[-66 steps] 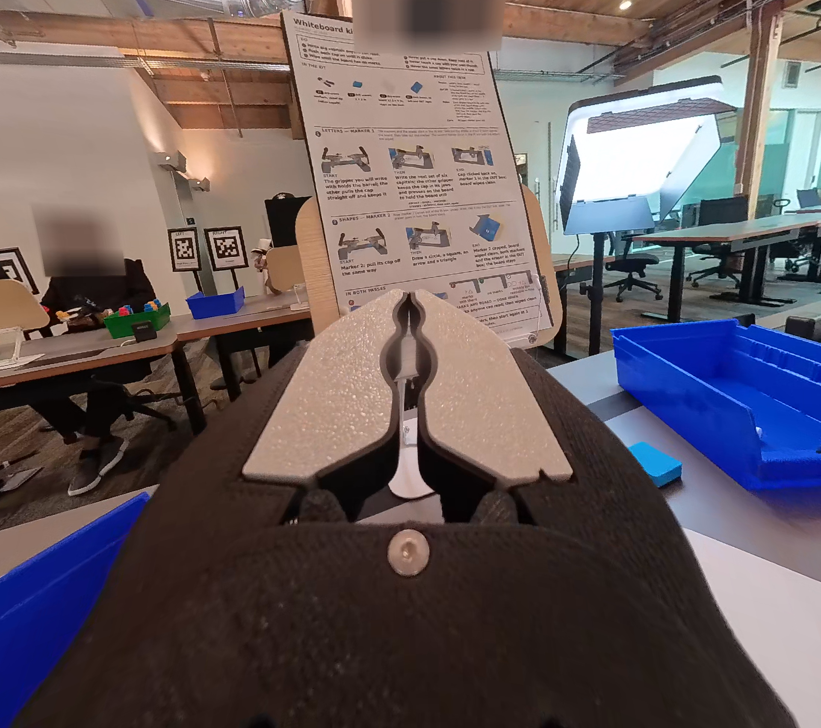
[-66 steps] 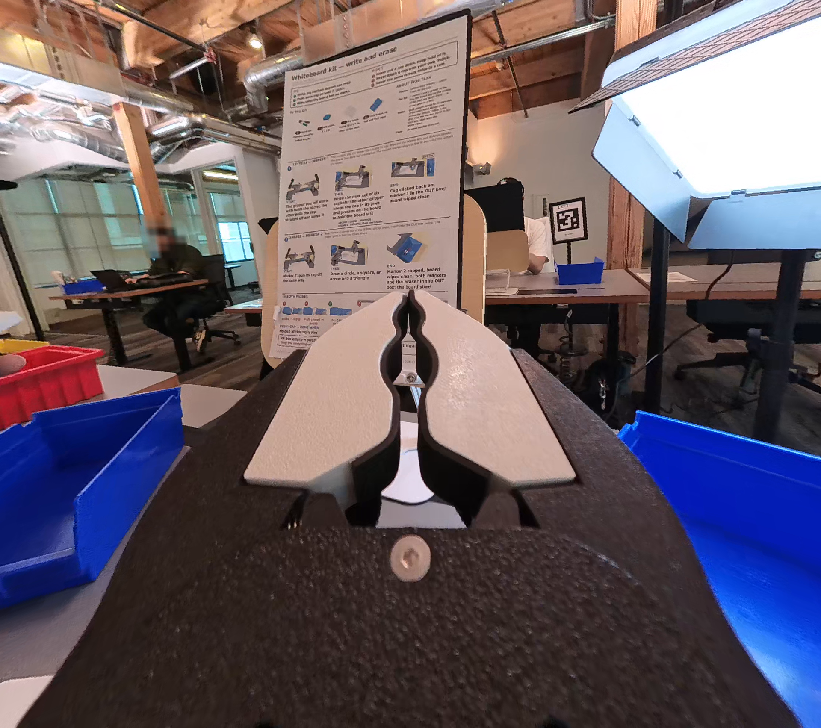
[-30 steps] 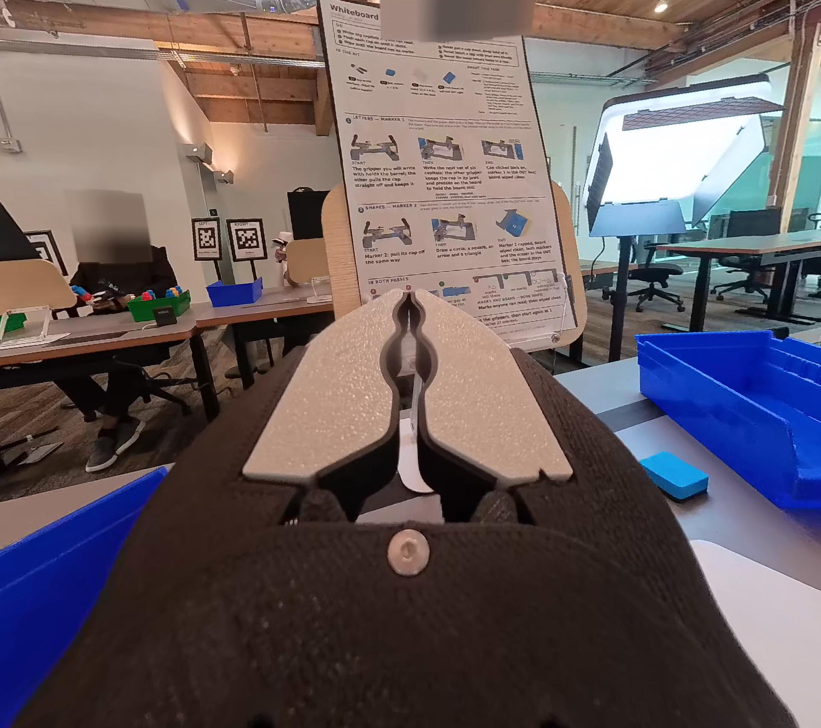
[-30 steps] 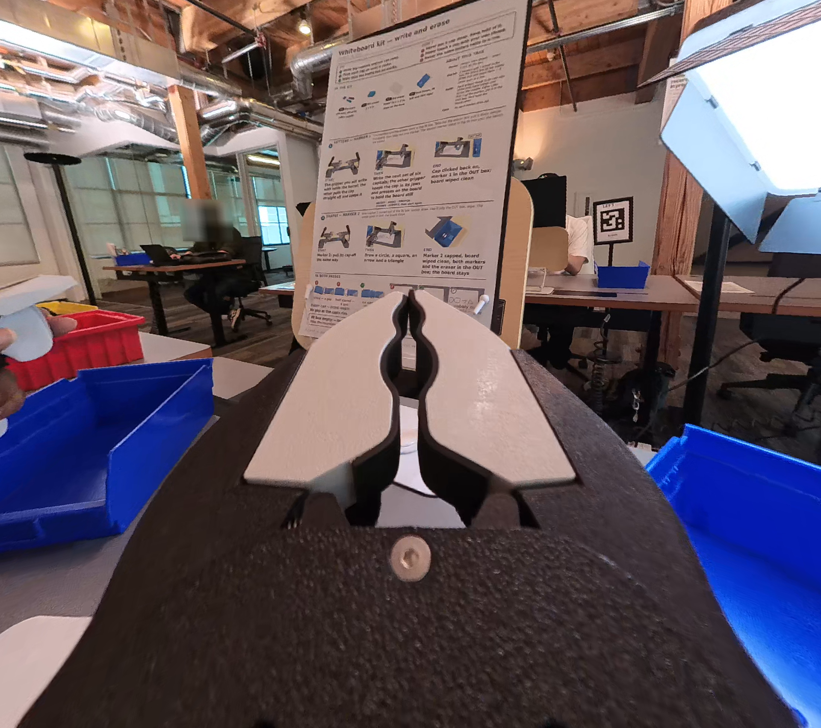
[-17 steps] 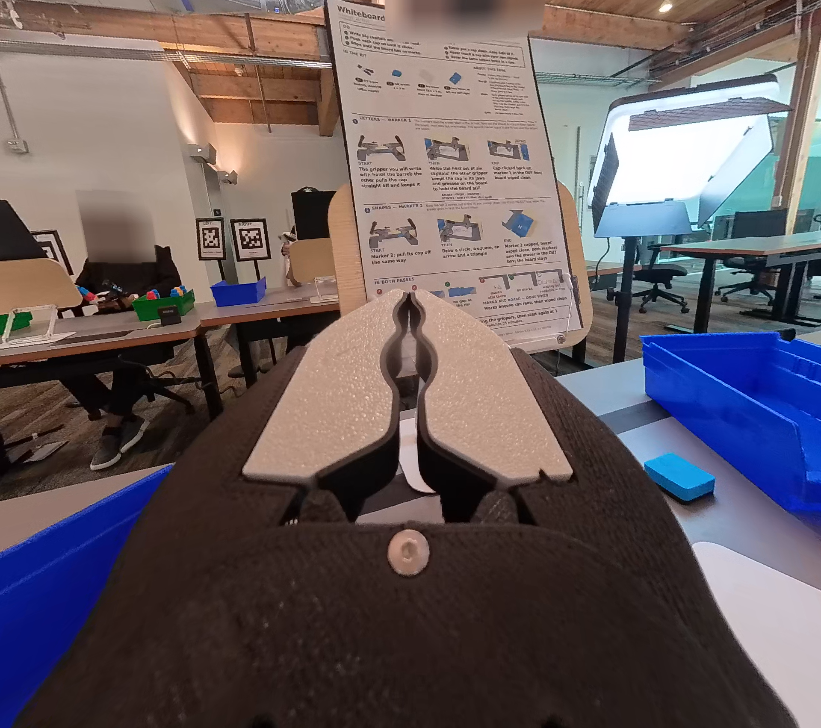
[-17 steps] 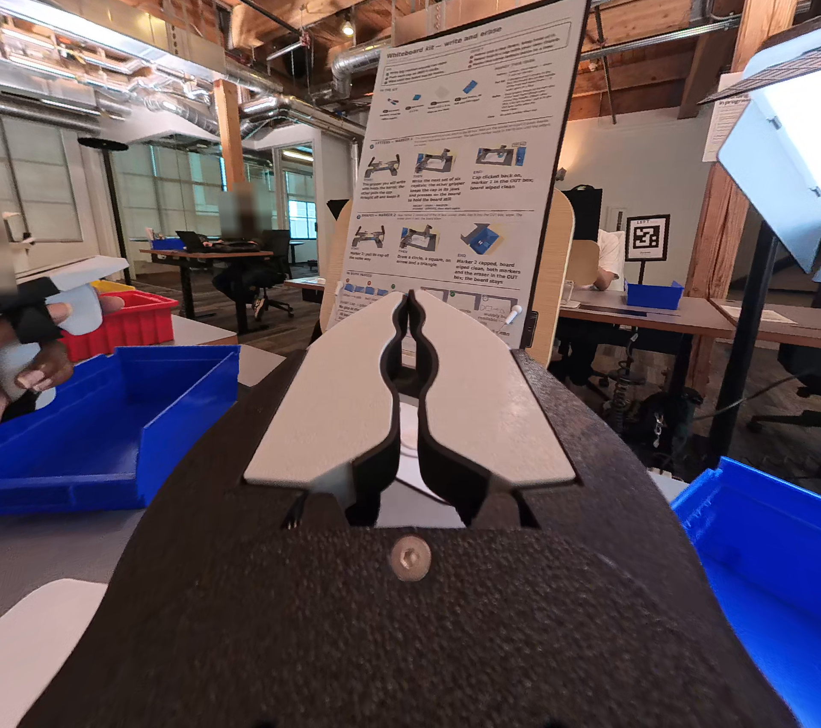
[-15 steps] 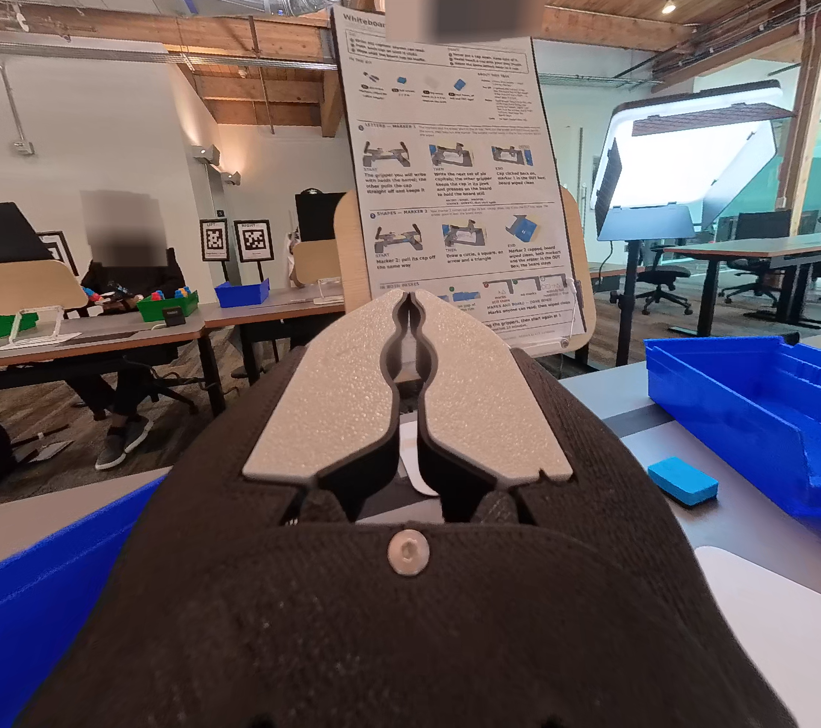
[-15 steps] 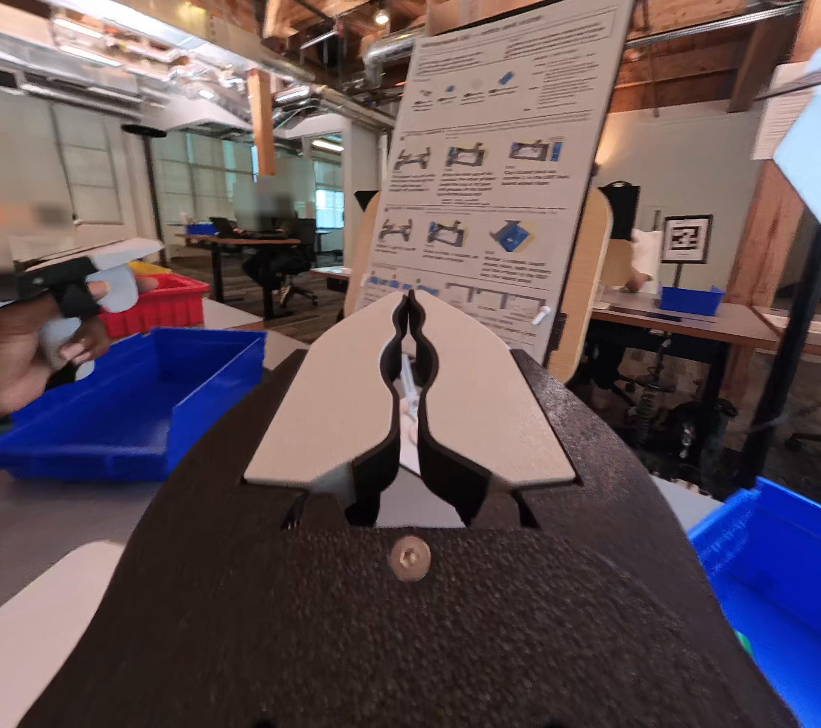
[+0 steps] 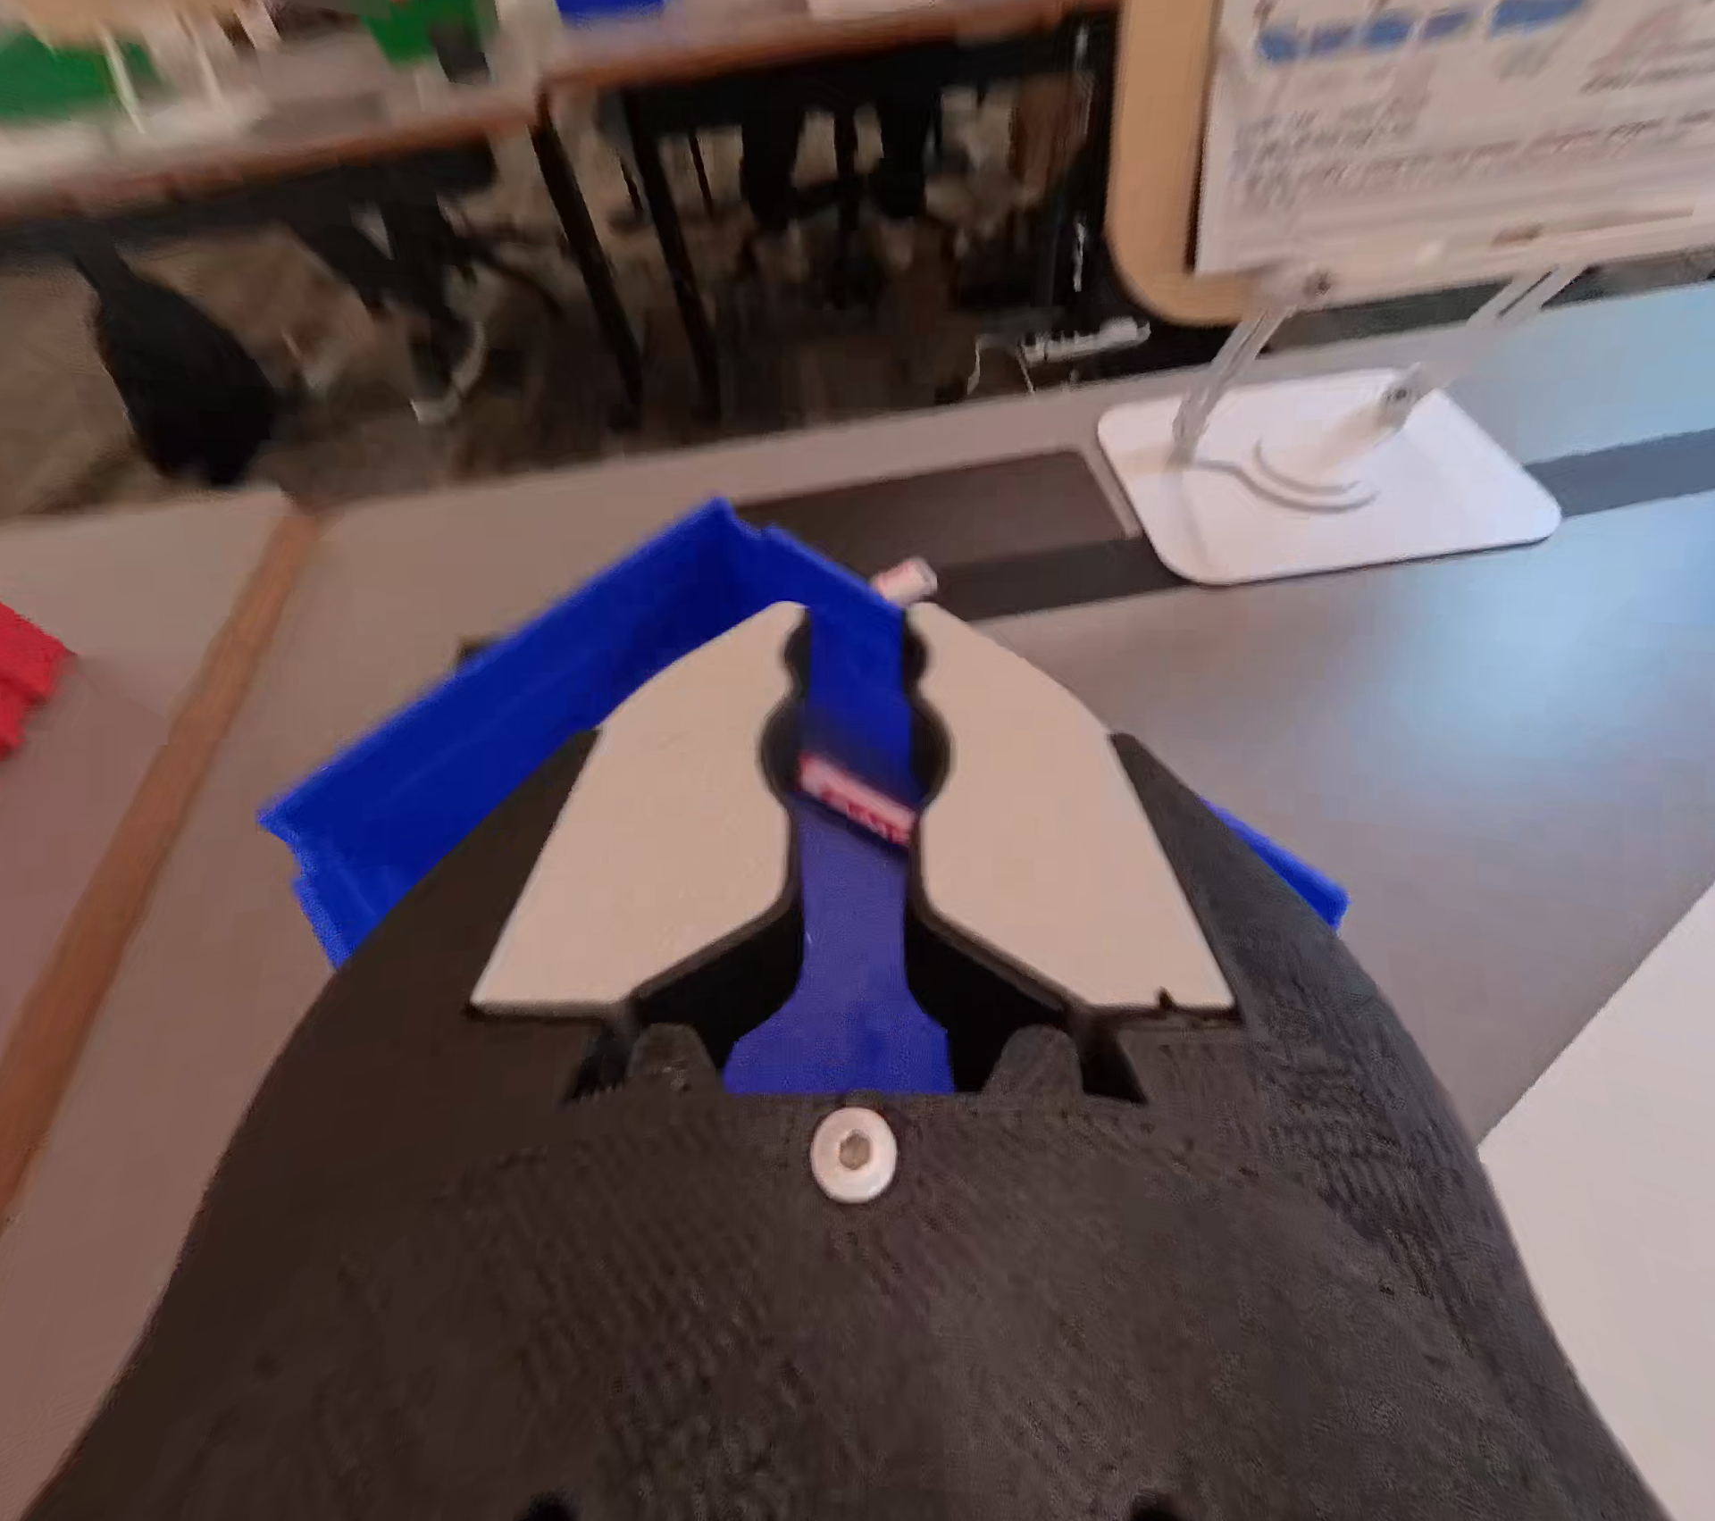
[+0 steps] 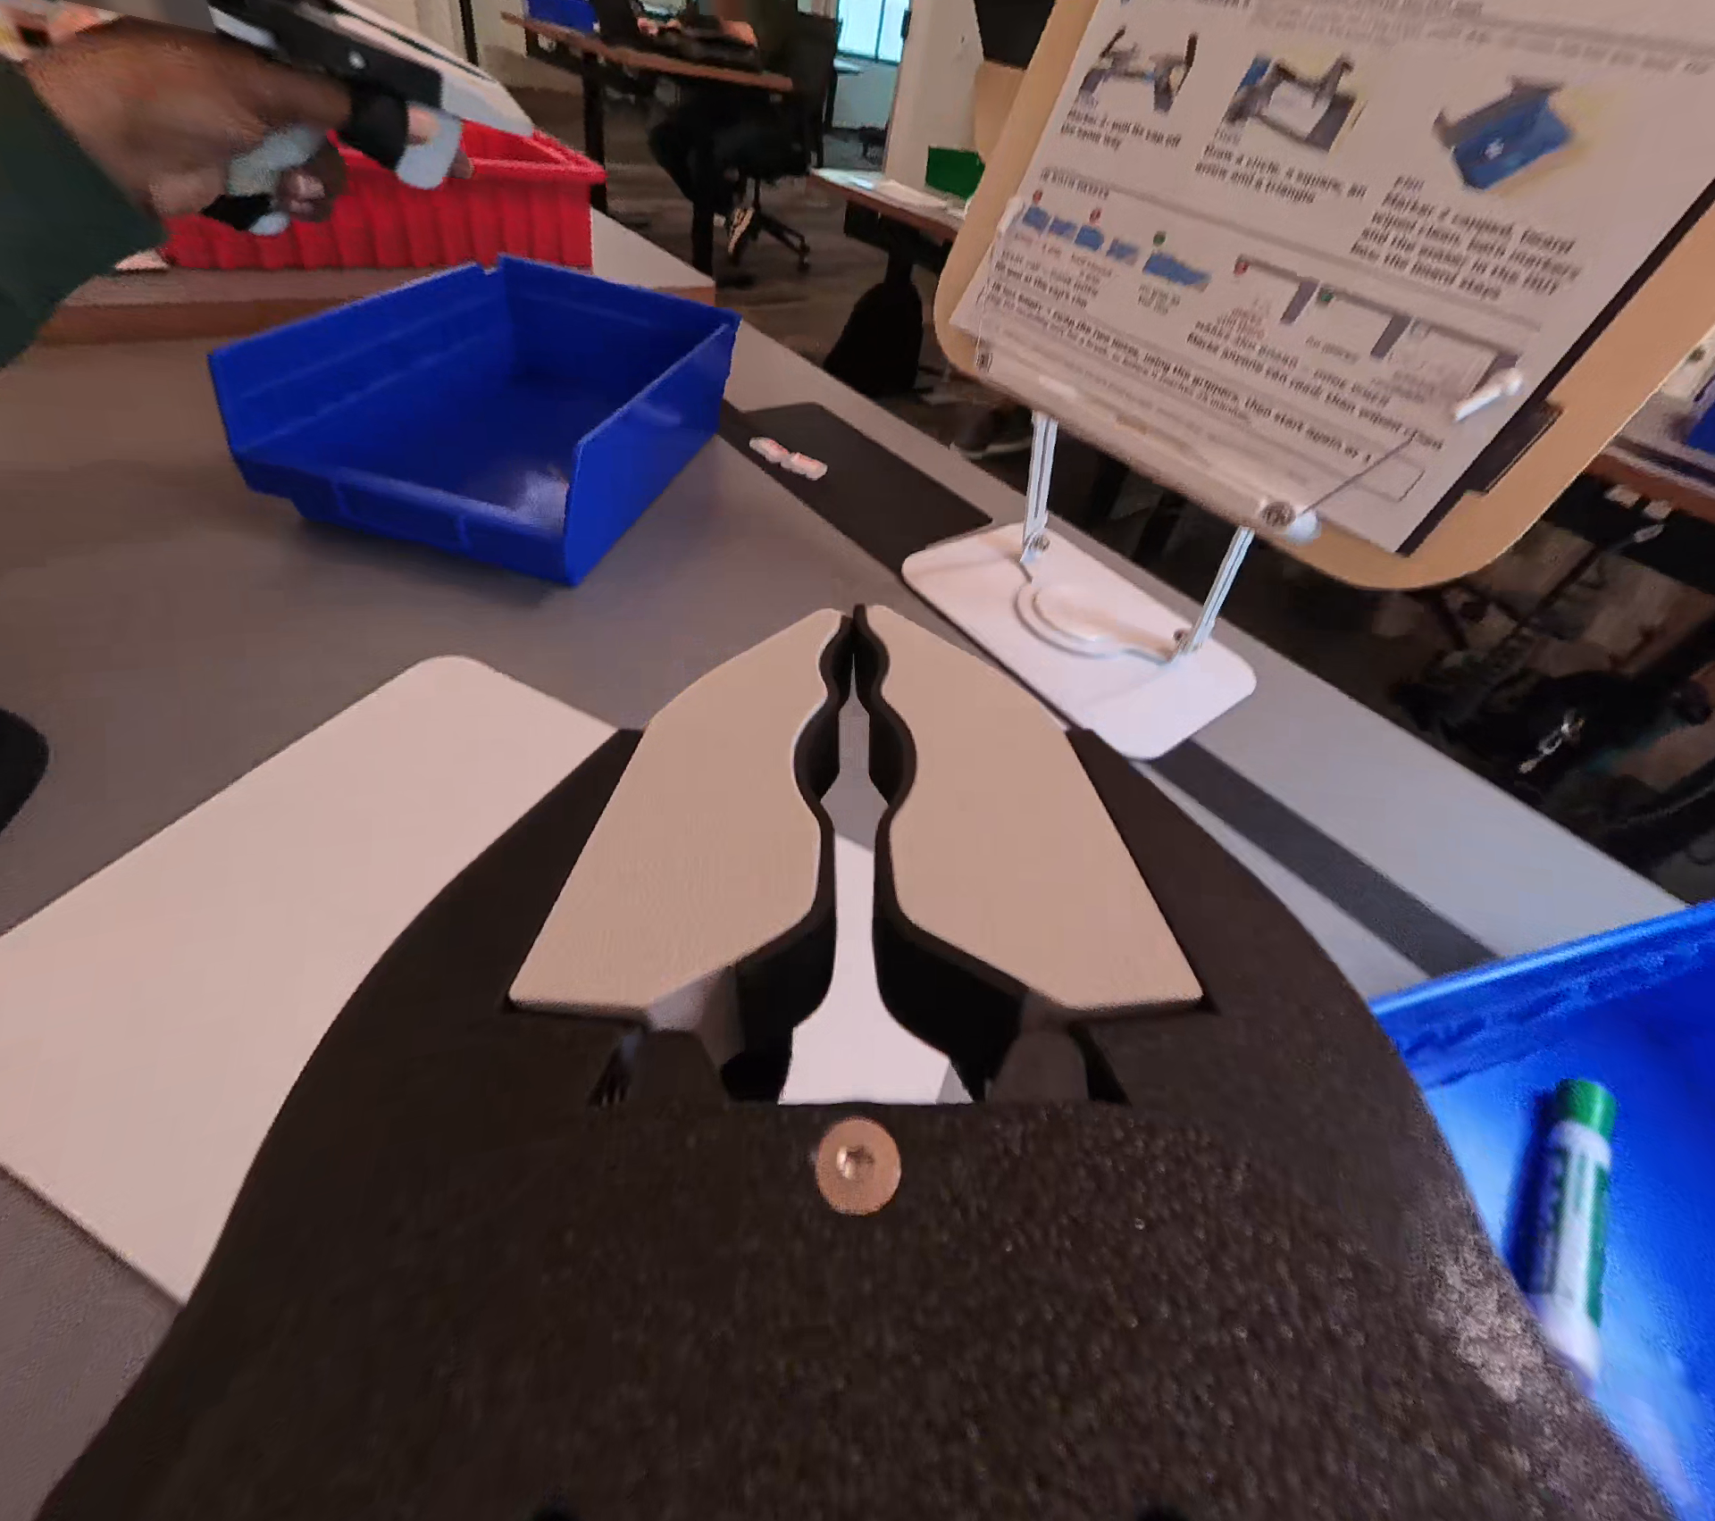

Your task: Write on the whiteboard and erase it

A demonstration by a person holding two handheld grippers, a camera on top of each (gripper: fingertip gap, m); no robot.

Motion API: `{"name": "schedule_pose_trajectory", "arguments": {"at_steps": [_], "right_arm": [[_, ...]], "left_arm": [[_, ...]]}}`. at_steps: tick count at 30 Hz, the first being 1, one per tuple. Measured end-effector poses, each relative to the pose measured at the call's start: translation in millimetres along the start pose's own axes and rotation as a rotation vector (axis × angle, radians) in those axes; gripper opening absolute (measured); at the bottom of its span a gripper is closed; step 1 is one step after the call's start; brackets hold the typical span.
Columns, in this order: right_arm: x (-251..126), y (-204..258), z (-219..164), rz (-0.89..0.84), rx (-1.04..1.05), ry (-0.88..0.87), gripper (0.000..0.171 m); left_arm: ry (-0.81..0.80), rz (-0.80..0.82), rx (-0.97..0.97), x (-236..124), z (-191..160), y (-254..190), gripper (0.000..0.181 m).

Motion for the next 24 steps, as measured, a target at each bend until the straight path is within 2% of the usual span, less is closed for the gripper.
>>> {"name": "schedule_pose_trajectory", "arguments": {"at_steps": [1, 3, 8, 11, 17, 19, 24], "right_arm": [[-2, 2, -10, 0.002, 0.017, 0.017, 0.0], [-7, 5, -27, 0.007, 0.049, 0.036, 0.0], [-10, 9, -46, 0.007, 0.037, 0.039, 0.001], [-11, 12, -46, 0.005, 0.001, 0.03, 0.003], [1, 6, -61, -0.024, -0.048, 0.056, 0.004], [10, 0, -65, -0.033, -0.029, 0.051, 0.003], [29, -14, -65, -0.04, -0.014, 0.022, 0.003]], "left_arm": [[0.078, -0.029, -0.042, 13, -15, 1, 0.03], [0.198, -0.048, -0.084, 38, -41, 0, 0.04], [0.443, -0.102, -0.253, 92, -97, -15, 0.053], [0.521, -0.099, -0.289, 110, -118, -24, 0.055], [0.685, -0.065, -0.153, 118, -144, -33, 0.047], [0.693, -0.079, -0.131, 118, -144, -35, 0.033], [0.707, -0.127, 0.017, 115, -142, -40, 0.024]]}}
Point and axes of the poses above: each gripper's, where its closed fingertips meet, x out along the fingers, z out of its top, y = z × x across the jaws, the point moved 4 cm from there along -x, back along the fingers, and after that the axes turned 11 degrees about x, right-handed, at the moved point
